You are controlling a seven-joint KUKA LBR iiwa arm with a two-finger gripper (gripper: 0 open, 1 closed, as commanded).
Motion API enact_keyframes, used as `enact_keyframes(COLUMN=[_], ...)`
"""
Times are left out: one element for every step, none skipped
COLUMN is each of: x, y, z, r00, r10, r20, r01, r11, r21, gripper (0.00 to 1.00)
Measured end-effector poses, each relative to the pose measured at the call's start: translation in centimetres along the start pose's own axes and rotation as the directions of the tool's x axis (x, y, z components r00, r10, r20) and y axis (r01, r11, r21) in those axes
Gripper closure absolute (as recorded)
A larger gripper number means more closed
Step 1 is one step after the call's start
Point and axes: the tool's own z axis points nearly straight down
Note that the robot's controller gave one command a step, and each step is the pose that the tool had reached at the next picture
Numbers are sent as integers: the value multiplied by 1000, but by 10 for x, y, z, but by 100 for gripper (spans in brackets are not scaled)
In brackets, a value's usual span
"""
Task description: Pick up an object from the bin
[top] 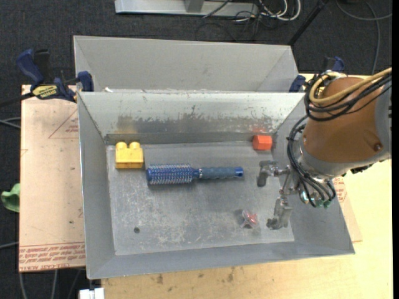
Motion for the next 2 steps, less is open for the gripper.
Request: enact_keyframes(x=[-10,-11], y=[4,-16], z=[115,133], r00=[968,953], r10=[-251,-301], r20=[2,9], r01=[251,301], r11=[968,953], r21=[0,3], gripper=[0,0])
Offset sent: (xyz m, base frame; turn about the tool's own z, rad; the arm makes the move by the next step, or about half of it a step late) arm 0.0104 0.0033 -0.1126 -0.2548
